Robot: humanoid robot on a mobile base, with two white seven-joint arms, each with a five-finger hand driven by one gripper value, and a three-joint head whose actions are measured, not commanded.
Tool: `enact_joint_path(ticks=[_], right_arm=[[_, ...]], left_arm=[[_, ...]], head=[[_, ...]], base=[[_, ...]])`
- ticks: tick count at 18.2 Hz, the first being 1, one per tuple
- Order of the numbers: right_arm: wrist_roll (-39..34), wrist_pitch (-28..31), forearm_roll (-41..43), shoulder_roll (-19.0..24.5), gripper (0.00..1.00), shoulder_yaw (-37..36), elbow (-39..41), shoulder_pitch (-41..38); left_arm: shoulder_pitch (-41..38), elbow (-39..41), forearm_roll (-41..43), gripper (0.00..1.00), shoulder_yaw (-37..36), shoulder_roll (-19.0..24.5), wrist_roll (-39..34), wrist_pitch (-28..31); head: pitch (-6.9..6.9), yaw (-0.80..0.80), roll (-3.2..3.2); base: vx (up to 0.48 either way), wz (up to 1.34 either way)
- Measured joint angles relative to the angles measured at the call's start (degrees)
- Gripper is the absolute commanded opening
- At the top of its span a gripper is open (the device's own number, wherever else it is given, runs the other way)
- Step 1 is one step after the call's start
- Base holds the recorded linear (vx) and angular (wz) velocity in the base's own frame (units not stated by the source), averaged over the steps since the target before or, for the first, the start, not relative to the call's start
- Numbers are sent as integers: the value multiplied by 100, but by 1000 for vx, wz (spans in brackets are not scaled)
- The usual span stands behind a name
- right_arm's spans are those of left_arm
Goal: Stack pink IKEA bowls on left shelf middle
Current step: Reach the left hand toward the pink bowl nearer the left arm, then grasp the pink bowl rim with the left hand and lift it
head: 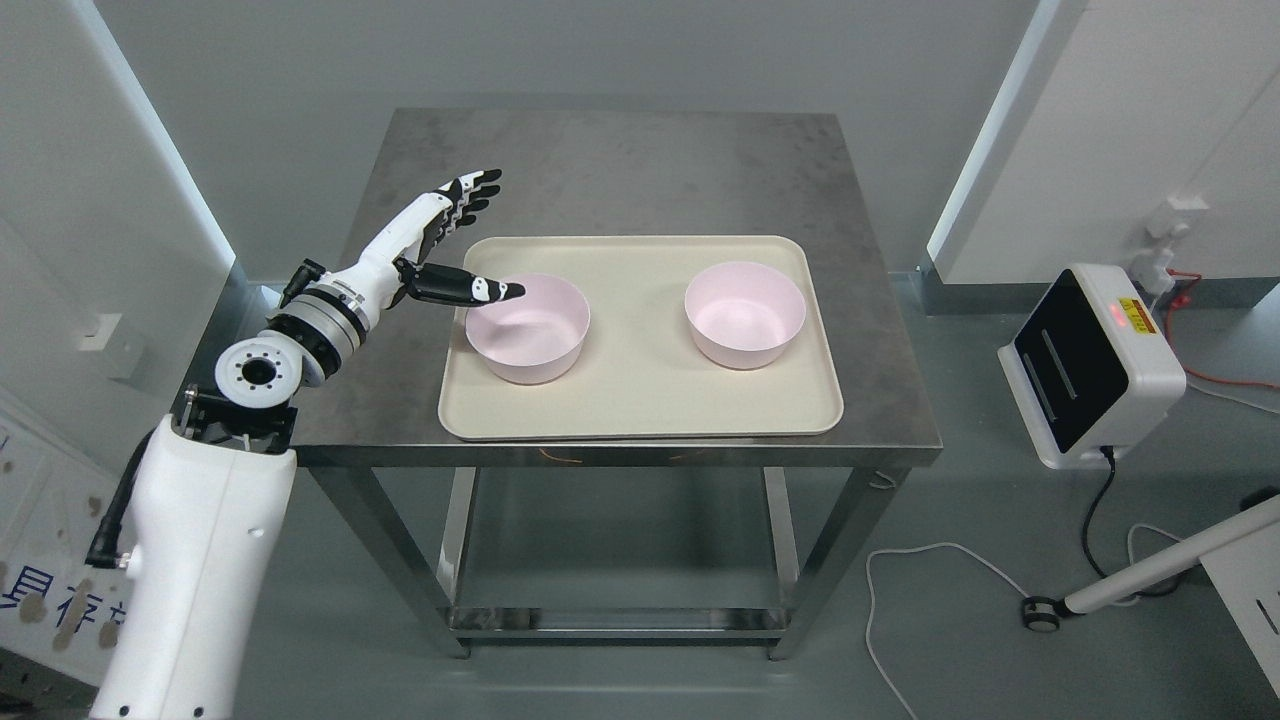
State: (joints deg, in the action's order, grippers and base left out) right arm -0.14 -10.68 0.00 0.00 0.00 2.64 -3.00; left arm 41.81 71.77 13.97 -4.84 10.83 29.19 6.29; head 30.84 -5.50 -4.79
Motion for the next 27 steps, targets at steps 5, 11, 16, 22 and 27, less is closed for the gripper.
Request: enact_joint_path(ticks=[5, 11, 16, 22, 27], right_arm=[[0, 0, 0, 0, 100, 0, 0, 0], [0, 0, 0, 0, 100, 0, 0, 0], [0, 0, 0, 0, 100, 0, 0, 0], [0, 0, 0, 0, 100, 0, 0, 0], [0, 0, 0, 0, 100, 0, 0, 0]], left_arm=[[128, -263, 260, 80, -237, 104, 310, 33], [290, -514, 512, 64, -438, 155, 349, 99], [417, -715, 782, 44, -555, 159, 340, 76], [494, -882, 1341, 40, -688, 132, 298, -391], [546, -987, 1726, 15, -775, 40, 263, -604]], head=[[0, 0, 0], [0, 0, 0], [0, 0, 0], [0, 0, 0], [0, 0, 0]], base=[[0, 0], [0, 0], [0, 0], [0, 0], [0, 0]])
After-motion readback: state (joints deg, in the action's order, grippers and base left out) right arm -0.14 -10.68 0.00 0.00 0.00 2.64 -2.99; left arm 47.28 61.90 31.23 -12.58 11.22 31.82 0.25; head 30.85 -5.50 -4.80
